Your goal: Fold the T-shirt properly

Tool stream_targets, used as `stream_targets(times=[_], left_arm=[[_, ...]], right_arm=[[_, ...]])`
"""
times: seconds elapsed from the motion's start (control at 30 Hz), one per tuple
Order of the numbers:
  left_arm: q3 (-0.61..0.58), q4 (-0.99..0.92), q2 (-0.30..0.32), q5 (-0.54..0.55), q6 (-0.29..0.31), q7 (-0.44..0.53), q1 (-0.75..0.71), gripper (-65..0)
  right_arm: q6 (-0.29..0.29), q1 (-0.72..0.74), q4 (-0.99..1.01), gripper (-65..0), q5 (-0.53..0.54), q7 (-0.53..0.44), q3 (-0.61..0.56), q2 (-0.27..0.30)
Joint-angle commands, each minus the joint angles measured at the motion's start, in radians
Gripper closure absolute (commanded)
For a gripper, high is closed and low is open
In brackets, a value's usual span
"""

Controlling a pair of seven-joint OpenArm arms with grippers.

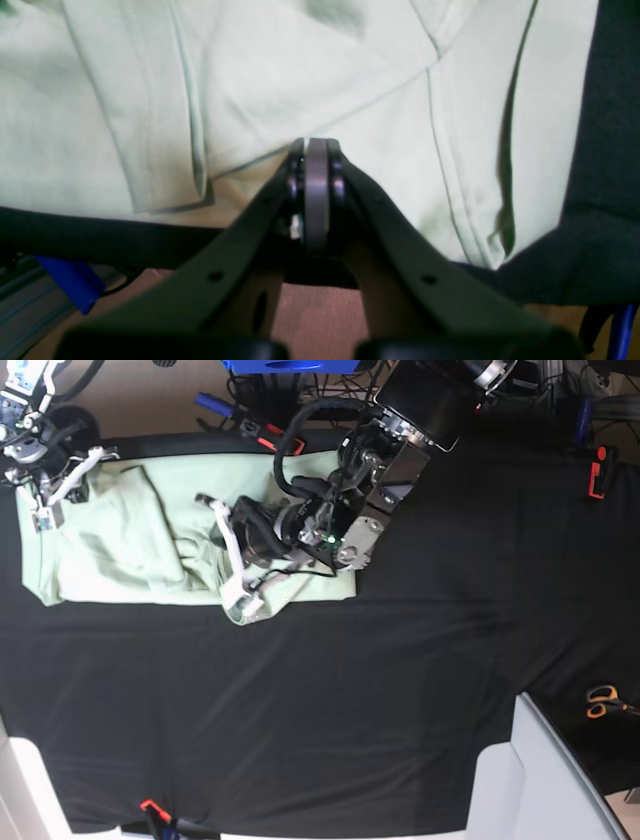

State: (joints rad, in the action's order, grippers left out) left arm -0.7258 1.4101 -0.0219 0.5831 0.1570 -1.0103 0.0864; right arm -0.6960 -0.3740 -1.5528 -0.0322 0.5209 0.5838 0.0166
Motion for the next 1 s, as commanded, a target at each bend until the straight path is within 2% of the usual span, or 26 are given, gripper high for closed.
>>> stream_targets(times=[0.0,0.13,0.27,0.47,0.6,0.9,0.97], left_arm=[[-0.021,0.018,-0.013,0.021,0.025,0.017,0.033,0.0],[-0.090,0.019,-0.008,0.021,0.072,0.017,0.069,0.0],[-0.048,0.056,0.012,0.013,0.071,0.020,0.062,0.0],[0.067,0.163,0.072,0.011,-0.043,0.018,0.026,0.0],[0.064,0.114,0.099,0.011,-0.141,0.020,0.039,0.0],[0.061,-0.010,0.070,0.011,-0.147,0.025,0.040,0.0],[0.025,-0.005,0.070,0.011,-0.147,0.026,0.045,0.0]], right_arm=[[-0.002,0.000,-0.013,-0.3,0.010,-0.020,0.003,0.010],[-0.002,0.000,-0.013,-0.3,0.010,-0.020,0.003,0.009],[-0.002,0.000,-0.013,-0.3,0.010,-0.020,0.003,0.009],[-0.002,0.002,0.025,-0.3,0.010,-0.020,0.003,0.010],[-0.002,0.002,0.044,-0.3,0.010,-0.020,0.003,0.010],[-0.002,0.016,0.047,-0.3,0.010,-0.020,0.003,0.010],[-0.002,0.016,0.047,-0.3,0.010,-0.020,0.002,0.010]])
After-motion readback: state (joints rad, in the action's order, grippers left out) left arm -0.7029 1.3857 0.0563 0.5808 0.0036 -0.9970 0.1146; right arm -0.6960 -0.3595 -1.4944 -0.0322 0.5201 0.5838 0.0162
